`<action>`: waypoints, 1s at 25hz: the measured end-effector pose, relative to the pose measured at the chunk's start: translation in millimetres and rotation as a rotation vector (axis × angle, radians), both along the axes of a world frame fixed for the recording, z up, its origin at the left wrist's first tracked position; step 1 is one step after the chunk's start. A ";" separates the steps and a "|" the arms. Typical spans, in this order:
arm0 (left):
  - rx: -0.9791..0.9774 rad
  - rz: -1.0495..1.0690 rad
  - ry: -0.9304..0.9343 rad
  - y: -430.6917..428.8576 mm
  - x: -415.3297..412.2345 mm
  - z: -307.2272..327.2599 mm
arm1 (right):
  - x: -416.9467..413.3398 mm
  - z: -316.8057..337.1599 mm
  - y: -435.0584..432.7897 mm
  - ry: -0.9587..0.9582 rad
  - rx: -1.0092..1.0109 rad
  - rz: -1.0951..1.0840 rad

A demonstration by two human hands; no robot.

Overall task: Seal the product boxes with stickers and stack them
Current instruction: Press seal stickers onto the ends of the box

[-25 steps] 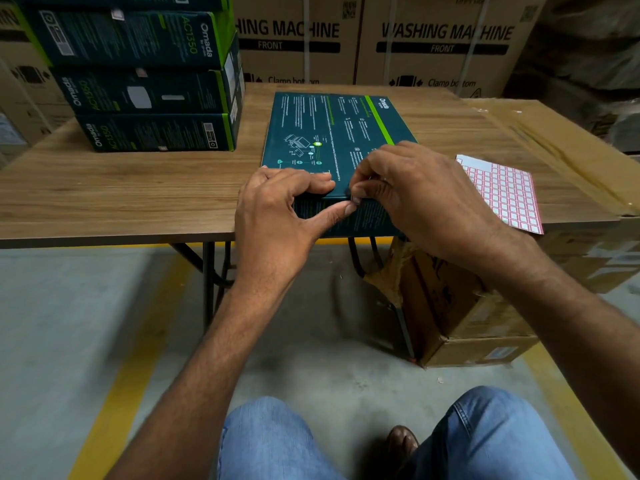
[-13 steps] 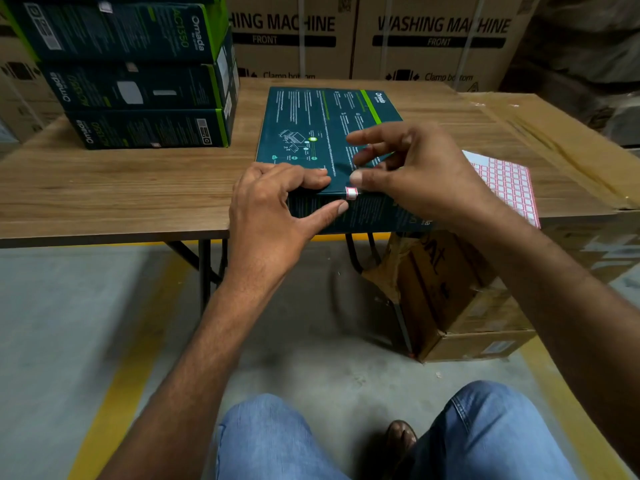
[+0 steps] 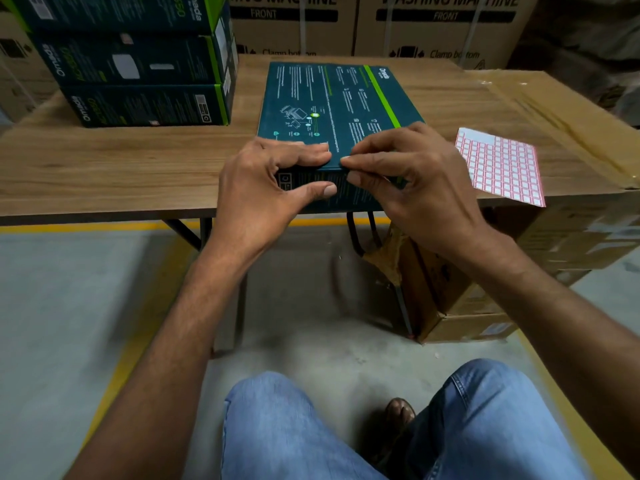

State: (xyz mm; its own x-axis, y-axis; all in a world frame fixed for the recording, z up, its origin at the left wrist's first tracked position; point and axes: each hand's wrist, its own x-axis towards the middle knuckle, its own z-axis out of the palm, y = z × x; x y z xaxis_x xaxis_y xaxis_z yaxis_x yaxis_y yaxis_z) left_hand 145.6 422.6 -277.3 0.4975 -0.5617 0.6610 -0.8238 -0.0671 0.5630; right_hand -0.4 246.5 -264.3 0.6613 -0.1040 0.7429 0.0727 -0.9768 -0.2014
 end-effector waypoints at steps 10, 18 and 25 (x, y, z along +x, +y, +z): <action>0.014 -0.030 0.053 1.0 3.2 0.6 | -9.6 -1.9 -8.3 0.110 -0.003 -0.104; 0.015 -0.042 0.030 2.1 5.5 0.8 | -1.8 -8.3 -5.4 -0.004 0.063 -0.018; 0.021 -0.069 0.028 4.0 7.5 2.0 | -3.4 -9.9 -9.3 -0.005 -0.018 -0.076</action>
State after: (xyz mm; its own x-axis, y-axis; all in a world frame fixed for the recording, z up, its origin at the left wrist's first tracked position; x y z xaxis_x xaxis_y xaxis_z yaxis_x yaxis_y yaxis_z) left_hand 153.1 426.5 -275.3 0.4747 -0.6092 0.6352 -0.8110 -0.0225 0.5846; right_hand -3.8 237.2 -274.2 0.6485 -0.1400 0.7482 -0.0005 -0.9830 -0.1835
